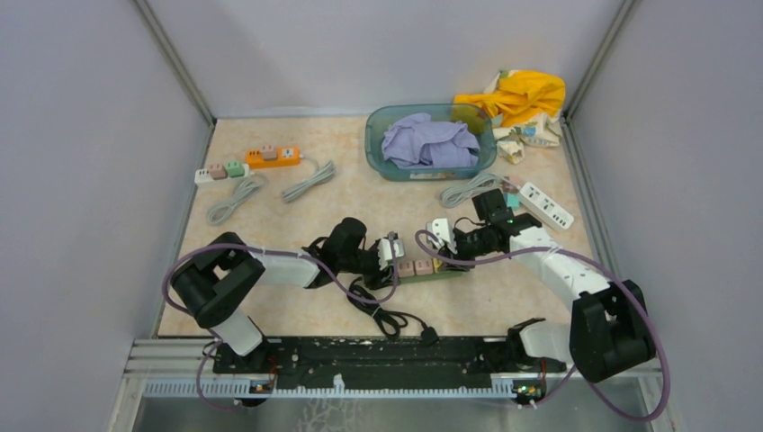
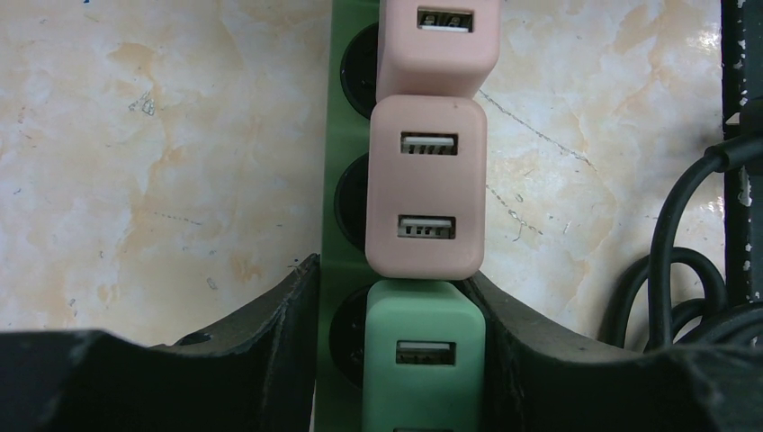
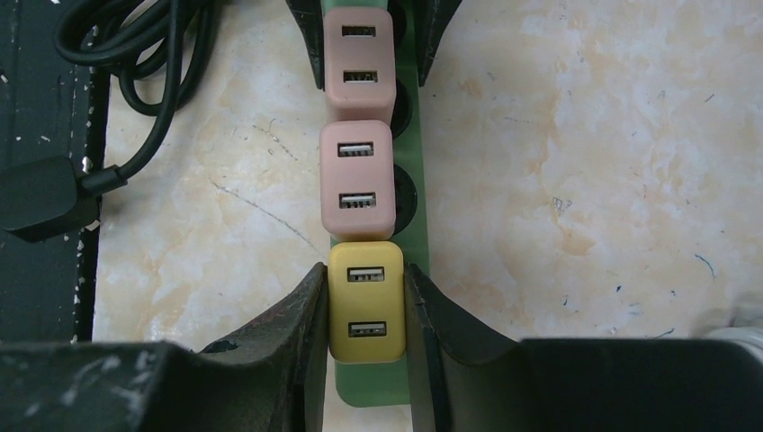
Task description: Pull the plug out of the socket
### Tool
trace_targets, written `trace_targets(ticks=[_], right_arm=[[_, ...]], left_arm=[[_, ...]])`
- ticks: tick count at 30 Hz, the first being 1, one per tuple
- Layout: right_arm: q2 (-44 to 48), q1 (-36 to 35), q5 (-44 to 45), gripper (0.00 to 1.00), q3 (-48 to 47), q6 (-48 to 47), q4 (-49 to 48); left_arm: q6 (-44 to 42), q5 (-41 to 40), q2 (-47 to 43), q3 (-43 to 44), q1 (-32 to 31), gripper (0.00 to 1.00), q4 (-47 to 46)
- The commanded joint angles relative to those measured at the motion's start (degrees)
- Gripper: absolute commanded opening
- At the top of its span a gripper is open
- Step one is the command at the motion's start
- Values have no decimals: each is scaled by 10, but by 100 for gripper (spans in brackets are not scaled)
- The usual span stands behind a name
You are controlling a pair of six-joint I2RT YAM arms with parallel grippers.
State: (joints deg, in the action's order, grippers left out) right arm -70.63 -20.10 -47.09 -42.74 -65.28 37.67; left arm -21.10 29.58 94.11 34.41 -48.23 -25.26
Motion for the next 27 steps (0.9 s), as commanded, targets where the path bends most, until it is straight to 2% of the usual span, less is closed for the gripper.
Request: trace_targets(ticks=[1,6,10,14,17,19,23,27], right_arm=[[9,-22,-83,0,-27,37,-57],[12,-21,-57,0,-30,89,-94],[12,-3,-28,0,-31,90,-95],[21,10,-16,0,-28,14,-49],[24,7,-82,0,-18,-59,2],[24,-19,-97,0,-11,-72,6],[10,-62,-83,0,-4,-20,-44],[-2,-50,-65,0,-29,58,-80]], left_arm=[[9,-7,27,3,-3,0,46],[9,-4,30,3,-4,1,48],[9,-4,29,0,-4,1,50],[10,-3,26,-4,-3,1,50],[11,0,29,1,-3,1,55],[14,1,33,6,-3,1,57],[19,0,39,13,-3,1,60],[20,-3,40,14,-3,1,67]])
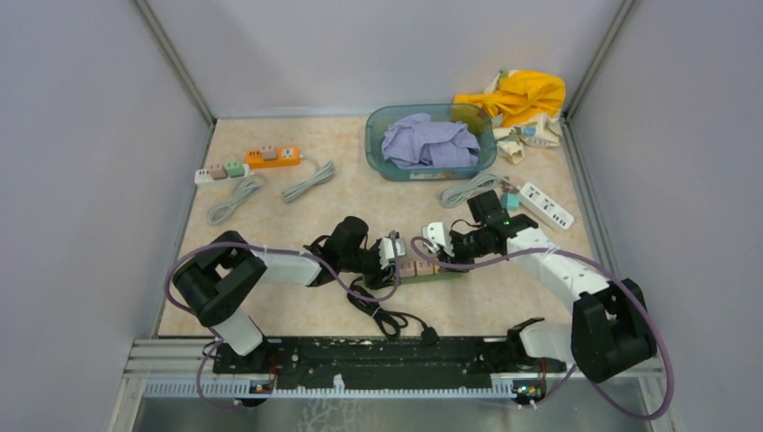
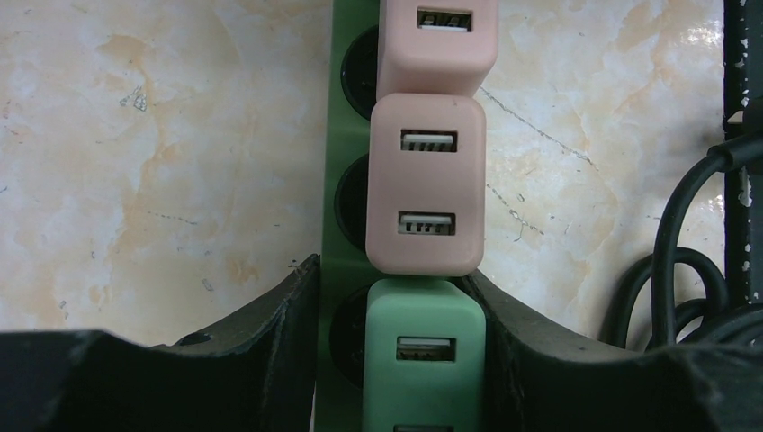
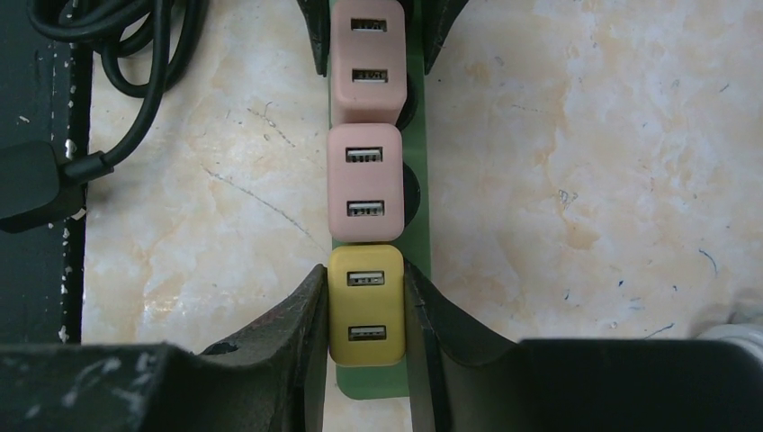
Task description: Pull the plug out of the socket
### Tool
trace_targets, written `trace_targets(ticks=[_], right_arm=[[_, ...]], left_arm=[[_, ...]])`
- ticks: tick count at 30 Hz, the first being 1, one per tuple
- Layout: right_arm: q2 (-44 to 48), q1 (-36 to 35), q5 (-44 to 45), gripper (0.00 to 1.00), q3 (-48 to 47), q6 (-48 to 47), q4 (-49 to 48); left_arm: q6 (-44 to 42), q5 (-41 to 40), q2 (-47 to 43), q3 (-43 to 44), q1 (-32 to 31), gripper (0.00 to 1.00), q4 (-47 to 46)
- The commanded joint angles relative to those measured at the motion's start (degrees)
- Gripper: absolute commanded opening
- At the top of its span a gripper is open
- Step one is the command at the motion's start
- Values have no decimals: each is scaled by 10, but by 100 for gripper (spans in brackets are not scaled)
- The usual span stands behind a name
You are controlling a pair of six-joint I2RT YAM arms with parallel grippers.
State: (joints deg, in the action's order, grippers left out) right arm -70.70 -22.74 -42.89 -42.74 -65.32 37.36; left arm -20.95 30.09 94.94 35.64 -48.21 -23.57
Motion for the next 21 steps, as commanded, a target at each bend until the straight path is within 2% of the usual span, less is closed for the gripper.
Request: trace_targets(ticks=[1,6,10,12,16,18,21], right_arm=[[-1,-12,-107,0,-30,61,-76],[33,50,-103,0,-15,26,-56],[30,46,-142,0,-11,-75,18],[22,25,-143,0,-15,-90,29],[15,-23,-139,0,-9,-33,-20],[14,-24,-138,0,-10,27,-66],[20,-8,-117,0,-19,55,-83]], left_arm=[[19,-8,32,0,-4,1,51],[15,-12,32,-2,-3,1,59],[16,-11,34,9,-1,0,70],[17,-10,36,15,0,1,73],[20,-7,41,21,1,1,75],[21,-7,42,22,1,1,77],[20,-8,42,21,1,1,78]])
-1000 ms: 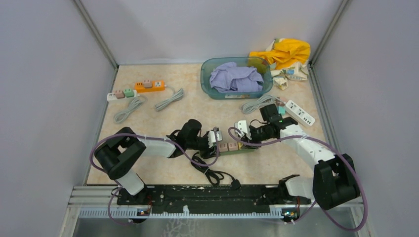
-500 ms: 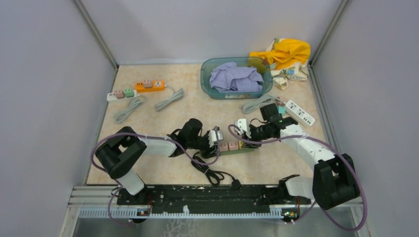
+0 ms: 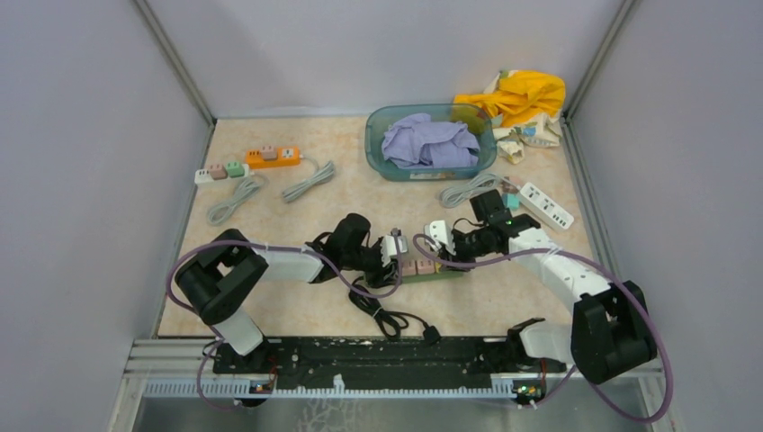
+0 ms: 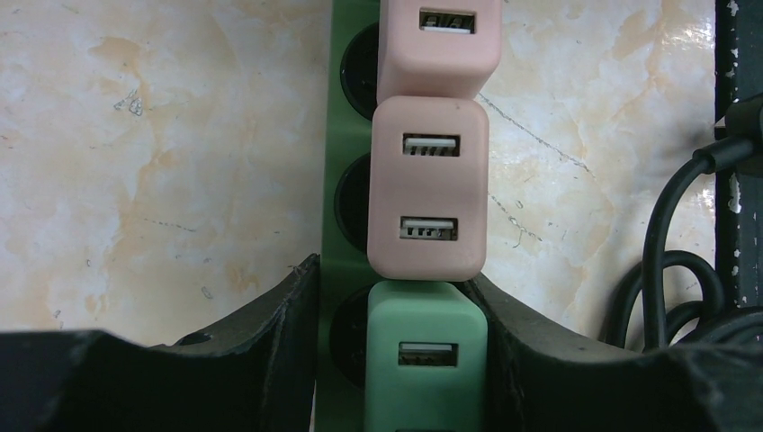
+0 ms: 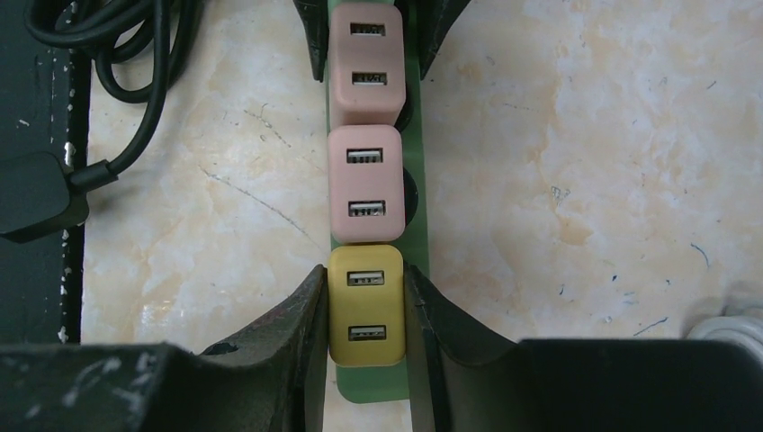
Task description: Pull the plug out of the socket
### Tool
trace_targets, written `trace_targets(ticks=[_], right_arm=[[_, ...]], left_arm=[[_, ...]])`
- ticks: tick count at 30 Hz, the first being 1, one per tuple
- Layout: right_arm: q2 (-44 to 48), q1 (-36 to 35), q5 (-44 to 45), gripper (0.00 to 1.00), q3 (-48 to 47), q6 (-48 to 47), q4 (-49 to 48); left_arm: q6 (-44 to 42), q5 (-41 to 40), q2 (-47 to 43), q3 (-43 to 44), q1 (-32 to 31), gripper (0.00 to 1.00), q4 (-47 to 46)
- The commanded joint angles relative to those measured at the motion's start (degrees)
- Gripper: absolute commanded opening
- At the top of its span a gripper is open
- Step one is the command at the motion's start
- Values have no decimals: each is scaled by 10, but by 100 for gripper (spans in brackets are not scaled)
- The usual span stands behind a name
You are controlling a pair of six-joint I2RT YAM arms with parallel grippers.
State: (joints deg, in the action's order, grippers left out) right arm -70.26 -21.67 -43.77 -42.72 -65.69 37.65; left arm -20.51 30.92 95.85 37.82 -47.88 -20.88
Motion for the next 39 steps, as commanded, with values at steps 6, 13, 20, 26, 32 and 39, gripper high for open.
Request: trace_targets(ticks=[6,13,20,26,32,39], right_arm=[[47,54,-124,0,-19,-29,-12],[25,32,-160,0,-25,-111,55],[18,-10,-138,0,-25,-32,-7],[25,40,-145,0,-39,-28,10],[36,55,-148,0,-25,-37,6],[-3,-24,-127,0,-21,-45,3]], left_arm=[[13,-17,34,-2,-2,1,58],[13,-18,30,-1,-3,0,57],[15,-19,28,-1,-3,1,59],[14,-17,29,-3,-3,0,59],[13,-17,29,-4,-2,0,60],[15,-20,25,-2,-3,1,62]])
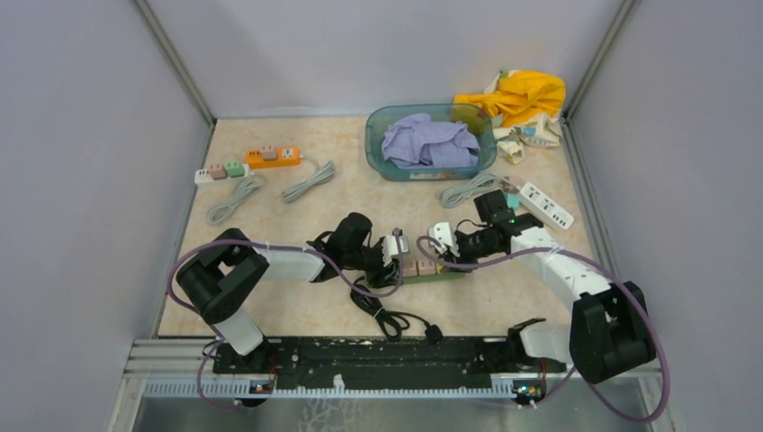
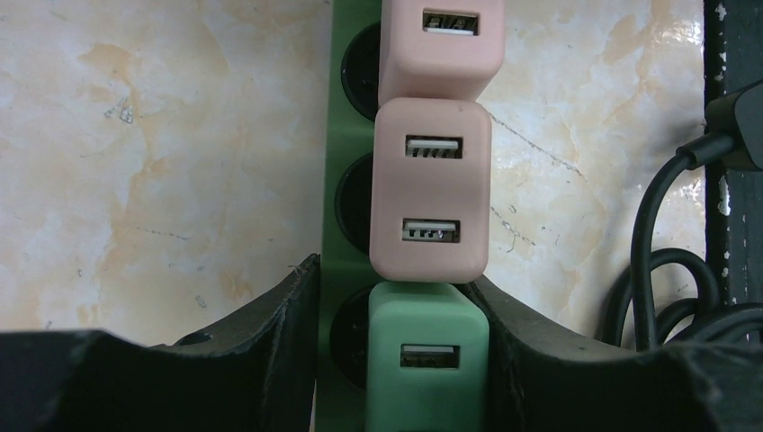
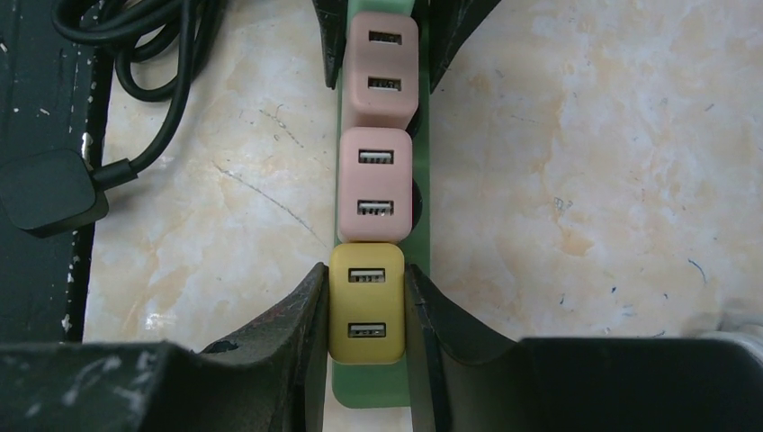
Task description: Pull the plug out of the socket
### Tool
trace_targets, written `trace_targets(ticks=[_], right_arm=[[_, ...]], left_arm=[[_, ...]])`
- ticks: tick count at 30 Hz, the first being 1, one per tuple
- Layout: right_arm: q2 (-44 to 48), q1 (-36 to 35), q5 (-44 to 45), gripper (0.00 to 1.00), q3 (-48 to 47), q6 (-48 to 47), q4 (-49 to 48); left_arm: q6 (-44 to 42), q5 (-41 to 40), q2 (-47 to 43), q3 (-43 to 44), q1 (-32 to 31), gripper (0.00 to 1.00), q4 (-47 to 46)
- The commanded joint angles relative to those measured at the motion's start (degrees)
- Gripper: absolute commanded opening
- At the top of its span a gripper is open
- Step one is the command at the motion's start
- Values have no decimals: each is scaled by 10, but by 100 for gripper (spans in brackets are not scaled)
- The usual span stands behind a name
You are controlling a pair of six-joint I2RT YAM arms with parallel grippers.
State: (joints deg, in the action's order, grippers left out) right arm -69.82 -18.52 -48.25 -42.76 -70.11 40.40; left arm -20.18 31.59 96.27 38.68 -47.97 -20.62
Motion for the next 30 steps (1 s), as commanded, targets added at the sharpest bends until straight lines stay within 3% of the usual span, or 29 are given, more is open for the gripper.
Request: trace_targets(ticks=[1,4,7,11,19,25,30], right_arm=[[-7,-66,-82,0,-18,13,-40],[3,-68,-83,0,-16,89,-103],[12,-23,-97,0,-19,100,-106],[27,20,-94,0,-11,73,-88],[10,-3,-131,0,-17,-27,-5],[-7,-48,-139,0,-23,84,-82],[2,30,-137,0,-27,115,-98]], left_arm=[[12,-27,22,-10,-1,0,62],[12,-29,21,-11,-2,1,65],[13,-31,18,-16,-2,1,65],[12,-35,13,-21,2,0,65],[11,-29,12,-17,4,0,68],[18,-29,13,-17,4,0,67],[18,-31,8,-19,4,0,70]])
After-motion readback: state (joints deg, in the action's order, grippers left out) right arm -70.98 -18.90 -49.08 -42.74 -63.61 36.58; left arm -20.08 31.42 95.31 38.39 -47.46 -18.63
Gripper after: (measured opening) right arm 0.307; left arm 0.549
